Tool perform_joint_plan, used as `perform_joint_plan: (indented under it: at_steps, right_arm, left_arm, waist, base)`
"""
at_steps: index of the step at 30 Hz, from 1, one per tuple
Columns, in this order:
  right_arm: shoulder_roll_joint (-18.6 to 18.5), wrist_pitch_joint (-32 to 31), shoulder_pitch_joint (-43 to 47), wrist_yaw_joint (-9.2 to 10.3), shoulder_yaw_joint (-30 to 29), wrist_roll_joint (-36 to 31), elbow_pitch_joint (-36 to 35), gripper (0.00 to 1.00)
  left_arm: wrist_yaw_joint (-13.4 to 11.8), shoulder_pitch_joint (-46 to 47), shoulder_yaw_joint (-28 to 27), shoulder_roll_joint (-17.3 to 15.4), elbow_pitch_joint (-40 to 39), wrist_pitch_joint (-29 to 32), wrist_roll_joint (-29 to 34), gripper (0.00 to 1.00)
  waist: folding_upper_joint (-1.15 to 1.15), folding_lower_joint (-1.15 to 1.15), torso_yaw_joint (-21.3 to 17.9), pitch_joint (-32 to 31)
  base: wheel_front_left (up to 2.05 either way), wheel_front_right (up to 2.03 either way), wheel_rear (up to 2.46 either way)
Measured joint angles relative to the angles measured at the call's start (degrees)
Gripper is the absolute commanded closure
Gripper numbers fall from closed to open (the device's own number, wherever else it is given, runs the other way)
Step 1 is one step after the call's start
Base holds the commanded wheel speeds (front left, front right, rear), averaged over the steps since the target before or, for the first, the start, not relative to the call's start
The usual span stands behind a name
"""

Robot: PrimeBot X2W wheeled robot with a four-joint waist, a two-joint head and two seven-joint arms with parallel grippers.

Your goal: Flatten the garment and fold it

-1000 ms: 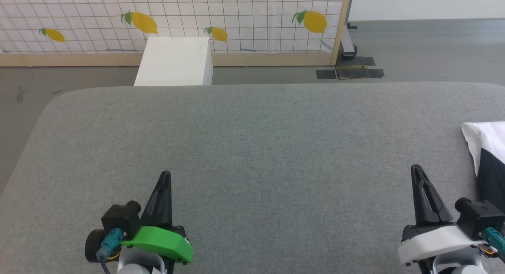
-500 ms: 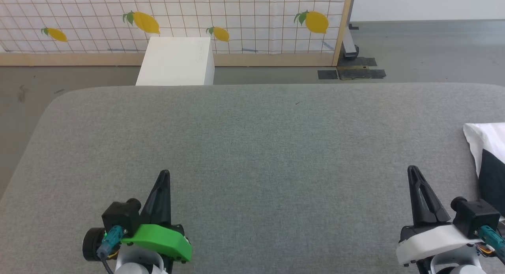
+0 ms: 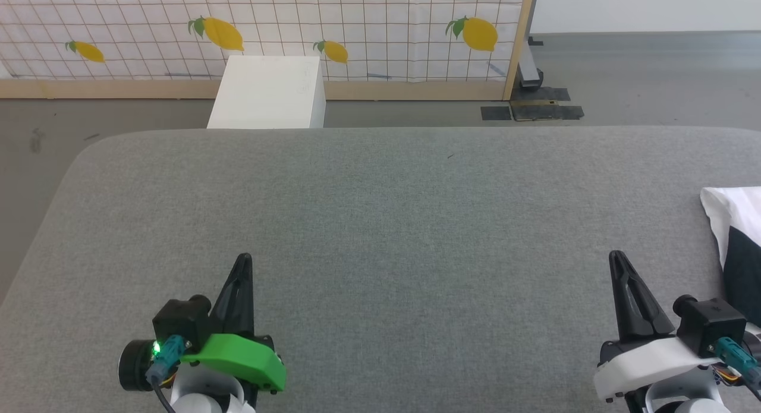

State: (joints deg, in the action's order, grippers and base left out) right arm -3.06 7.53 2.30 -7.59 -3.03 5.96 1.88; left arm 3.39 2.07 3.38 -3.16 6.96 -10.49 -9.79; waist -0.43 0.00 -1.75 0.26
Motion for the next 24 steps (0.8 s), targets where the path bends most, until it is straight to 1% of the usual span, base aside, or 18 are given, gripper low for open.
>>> perform_joint_plan:
  at_steps: [24]
  right_arm:
    - [0.0,-2.0,-0.2,0.0,0.8,-1.7,-0.5,1.0]
  left_arm:
    - [-1.0,0.0,-0.8,0.0,-1.8,2.8,2.0,1.0]
  waist:
    - [0.0,0.0,0.5,-0.1]
  base:
    - [0.0,0.0,0.0]
